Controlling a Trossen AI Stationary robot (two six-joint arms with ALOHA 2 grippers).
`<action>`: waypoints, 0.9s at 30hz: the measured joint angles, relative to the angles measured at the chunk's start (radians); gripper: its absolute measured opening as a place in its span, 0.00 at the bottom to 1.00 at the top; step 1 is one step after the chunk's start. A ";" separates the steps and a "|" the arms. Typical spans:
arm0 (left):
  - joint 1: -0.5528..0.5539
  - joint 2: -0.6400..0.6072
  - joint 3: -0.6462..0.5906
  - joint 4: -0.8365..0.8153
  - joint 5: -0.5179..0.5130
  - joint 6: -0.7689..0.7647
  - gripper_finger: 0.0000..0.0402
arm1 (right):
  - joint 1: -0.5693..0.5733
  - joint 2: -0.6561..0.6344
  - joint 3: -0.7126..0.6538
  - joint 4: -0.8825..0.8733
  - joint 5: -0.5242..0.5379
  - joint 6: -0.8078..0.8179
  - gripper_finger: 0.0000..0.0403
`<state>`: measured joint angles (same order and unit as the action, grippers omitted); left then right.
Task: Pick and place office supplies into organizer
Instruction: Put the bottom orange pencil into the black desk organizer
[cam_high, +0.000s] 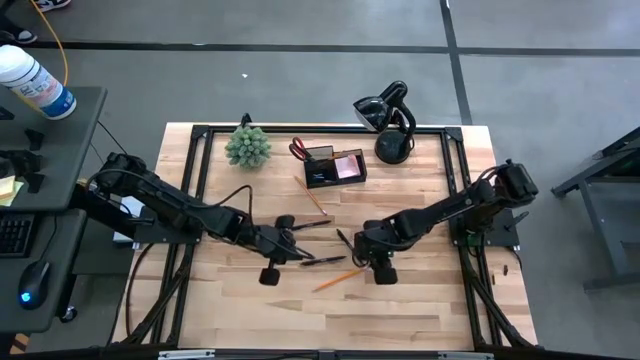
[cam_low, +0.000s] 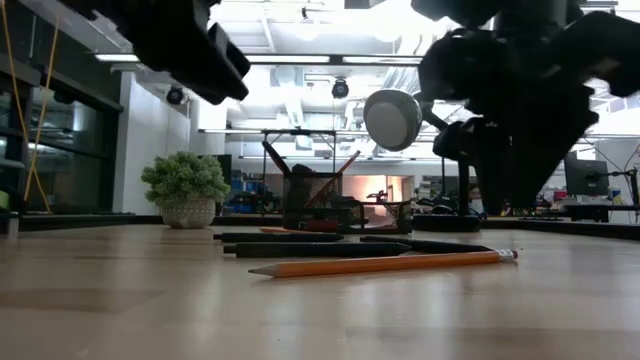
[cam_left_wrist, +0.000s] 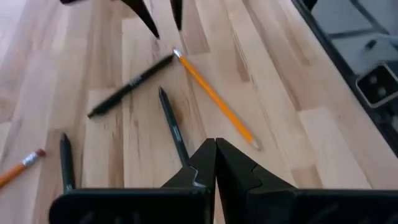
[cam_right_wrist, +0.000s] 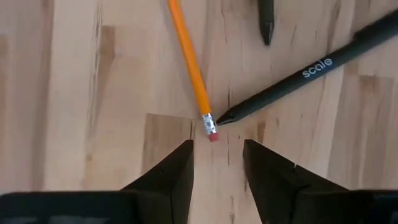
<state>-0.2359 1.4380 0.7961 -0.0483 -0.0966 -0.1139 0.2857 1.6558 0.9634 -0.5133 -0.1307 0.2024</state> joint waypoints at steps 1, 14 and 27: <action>0.000 0.000 0.000 0.010 -0.003 0.000 0.00 | 0.007 0.000 0.000 0.002 0.017 -0.018 0.33; 0.000 0.000 0.000 0.022 -0.047 -0.003 0.00 | 0.024 0.059 0.002 0.024 -0.002 -0.090 0.33; 0.000 0.000 0.000 0.017 -0.054 0.035 0.00 | 0.031 0.100 0.003 0.040 0.016 -0.073 0.24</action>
<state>-0.2359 1.4380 0.7963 -0.0308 -0.1509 -0.0788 0.3172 1.7557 0.9665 -0.4735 -0.1143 0.1299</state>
